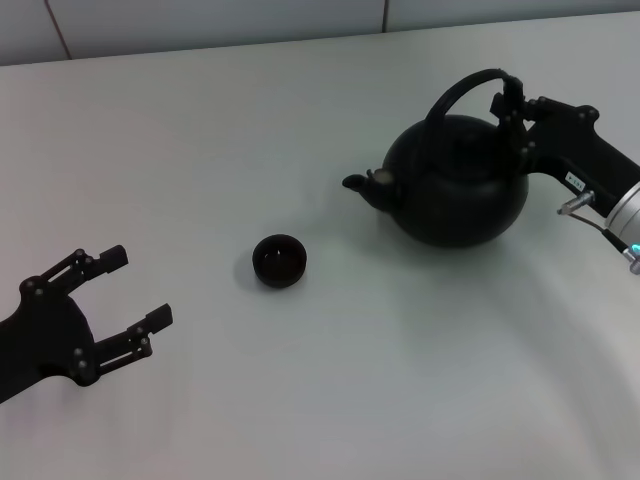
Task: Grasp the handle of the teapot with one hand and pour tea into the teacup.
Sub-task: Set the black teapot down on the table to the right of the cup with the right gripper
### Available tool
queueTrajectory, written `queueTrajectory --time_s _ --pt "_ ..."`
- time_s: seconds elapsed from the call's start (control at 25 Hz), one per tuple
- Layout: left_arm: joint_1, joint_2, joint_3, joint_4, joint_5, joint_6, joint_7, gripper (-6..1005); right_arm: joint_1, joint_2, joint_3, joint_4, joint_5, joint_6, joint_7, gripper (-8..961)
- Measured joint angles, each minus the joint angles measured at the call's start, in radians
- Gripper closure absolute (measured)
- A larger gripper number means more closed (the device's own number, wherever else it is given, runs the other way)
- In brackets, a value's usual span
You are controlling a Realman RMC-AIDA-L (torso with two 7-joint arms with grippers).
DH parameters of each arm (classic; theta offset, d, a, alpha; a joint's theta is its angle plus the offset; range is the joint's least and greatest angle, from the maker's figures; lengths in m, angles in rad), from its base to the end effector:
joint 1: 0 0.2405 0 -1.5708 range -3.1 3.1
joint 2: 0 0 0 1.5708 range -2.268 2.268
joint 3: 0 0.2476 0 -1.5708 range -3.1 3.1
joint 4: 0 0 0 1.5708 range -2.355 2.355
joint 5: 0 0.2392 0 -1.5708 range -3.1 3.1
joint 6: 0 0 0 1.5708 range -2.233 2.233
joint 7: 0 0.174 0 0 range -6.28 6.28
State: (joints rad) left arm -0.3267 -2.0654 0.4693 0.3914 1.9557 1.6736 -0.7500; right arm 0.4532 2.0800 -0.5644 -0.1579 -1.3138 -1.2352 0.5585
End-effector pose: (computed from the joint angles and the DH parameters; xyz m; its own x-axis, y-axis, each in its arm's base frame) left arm -0.3253 0.2729 -0.0307 0.7769 0.0710 0.6256 0.3693 -0.8561 -0.3614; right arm 0.3350 0.3647 -0.0291 0.7133 -0.0478 -0.6992 -0.6394 -0.4529 -0.6214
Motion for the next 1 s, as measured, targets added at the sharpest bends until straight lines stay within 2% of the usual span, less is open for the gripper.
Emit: queueTrajectory --time_s 0.6,1.0 --pt "0.002 0.001 -0.004 0.000 0.000 0.004 0.000 157 0.008 0.002 -0.010 0.004 -0.009 0.002 -0.046 888" --pt "0.000 -0.001 -0.006 0.000 0.000 0.005 0.000 158 0.015 0.002 -0.011 -0.002 -0.012 0.005 -0.046 694"
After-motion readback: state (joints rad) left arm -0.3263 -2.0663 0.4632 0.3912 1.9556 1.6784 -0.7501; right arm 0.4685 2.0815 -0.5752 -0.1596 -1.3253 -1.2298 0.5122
